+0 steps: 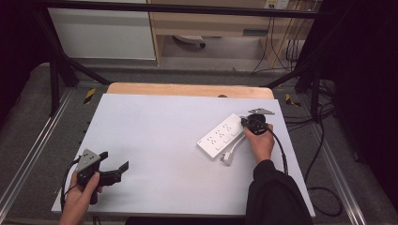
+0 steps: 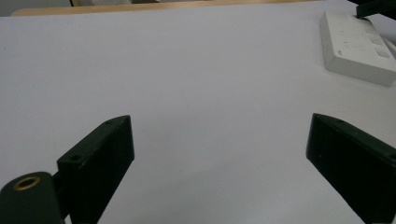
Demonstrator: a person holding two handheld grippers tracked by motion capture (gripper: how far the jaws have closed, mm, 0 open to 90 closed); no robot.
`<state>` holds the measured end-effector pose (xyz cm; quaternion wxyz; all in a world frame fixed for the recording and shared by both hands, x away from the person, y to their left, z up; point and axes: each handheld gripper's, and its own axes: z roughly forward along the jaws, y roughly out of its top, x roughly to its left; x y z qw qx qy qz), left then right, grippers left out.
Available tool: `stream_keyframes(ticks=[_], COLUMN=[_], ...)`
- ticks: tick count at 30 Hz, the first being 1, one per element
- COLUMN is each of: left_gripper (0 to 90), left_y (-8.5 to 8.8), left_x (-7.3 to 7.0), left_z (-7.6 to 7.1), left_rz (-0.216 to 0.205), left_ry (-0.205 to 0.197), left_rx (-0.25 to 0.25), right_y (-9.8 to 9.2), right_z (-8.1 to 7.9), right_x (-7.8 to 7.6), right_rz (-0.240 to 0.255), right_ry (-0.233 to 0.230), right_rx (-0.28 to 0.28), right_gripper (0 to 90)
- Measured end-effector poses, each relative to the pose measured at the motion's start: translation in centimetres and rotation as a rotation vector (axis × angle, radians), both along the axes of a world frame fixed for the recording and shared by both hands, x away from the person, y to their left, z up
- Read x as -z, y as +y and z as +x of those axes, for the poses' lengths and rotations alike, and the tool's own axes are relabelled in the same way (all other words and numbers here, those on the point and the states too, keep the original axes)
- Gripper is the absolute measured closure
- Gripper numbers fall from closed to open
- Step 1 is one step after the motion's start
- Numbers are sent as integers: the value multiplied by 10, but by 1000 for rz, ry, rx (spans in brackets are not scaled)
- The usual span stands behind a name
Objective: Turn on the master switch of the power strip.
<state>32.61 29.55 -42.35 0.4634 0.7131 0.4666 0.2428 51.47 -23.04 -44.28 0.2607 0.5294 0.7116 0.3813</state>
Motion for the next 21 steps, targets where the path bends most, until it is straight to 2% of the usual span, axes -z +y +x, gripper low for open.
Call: stream_keyframes(ticks=[21], left_gripper=[76], left_y=[0], left_x=[0], left_z=[0], left_rz=[3], left_ry=[2], left_rx=[-2], right_y=[0], right_z=[0], right_x=[-1], right_rz=[-11], right_ry=[-1], right_rx=[-1], right_gripper=[900])
